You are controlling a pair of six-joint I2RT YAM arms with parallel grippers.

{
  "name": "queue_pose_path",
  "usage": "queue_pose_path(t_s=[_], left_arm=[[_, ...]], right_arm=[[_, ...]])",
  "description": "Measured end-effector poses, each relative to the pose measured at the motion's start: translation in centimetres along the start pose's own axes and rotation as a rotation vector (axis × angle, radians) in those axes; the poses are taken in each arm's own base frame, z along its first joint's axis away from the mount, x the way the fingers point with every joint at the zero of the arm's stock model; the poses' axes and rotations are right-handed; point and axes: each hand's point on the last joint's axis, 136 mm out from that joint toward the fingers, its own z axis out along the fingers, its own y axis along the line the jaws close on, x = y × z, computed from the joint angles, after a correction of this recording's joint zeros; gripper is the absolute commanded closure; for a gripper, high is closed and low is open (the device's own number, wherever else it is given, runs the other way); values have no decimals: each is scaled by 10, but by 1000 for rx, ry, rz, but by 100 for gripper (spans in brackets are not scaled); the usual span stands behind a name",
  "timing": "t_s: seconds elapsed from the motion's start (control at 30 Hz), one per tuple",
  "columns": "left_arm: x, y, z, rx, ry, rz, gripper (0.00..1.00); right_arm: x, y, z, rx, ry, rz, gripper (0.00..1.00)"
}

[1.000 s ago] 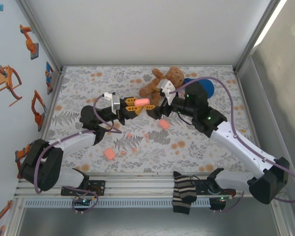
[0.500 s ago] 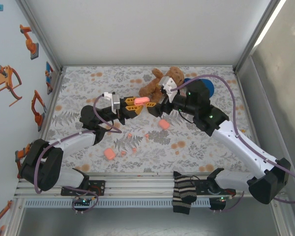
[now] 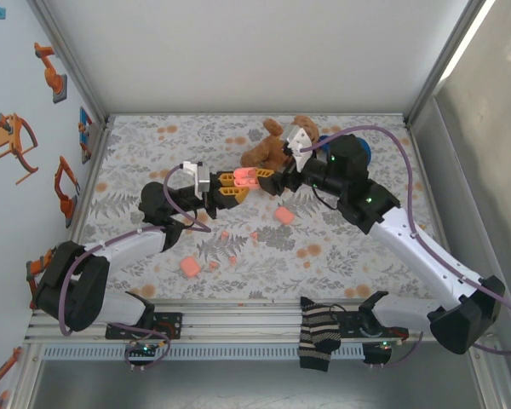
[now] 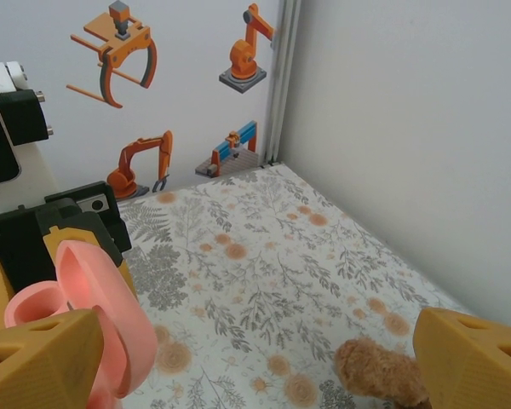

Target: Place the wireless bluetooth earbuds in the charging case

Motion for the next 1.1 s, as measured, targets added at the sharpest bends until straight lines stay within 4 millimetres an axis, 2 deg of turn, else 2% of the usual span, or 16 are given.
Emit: queue_pose_path(t_s=[0.1,0.27,0.37,0.43,0.63,0.87,1.1], left_arm=[[0,3,-1,-31,8,4,100],[-3,0,-8,-80,28,35,100],[-8,-5,-16,-112,38,62,100],[-9,-9,-23,-138,50,75,100],[-15,-29,-48,-225,107,113,100],[-37,-57,-78,-331,128,193,100],[-21,-67,-96,-377,217,145,100]], right_arm=[[-8,2,-7,1,-22,-6,7],[-29,5,-32,31,-74,-15,6],[-31,1,-41,70,-73,9,6],[-25,-4,-42,100,-49,44,6],[17,-16,-28,154,92,184,7],[75,-12,3,113,265,353,23],[130,1,37,30,409,502,27]])
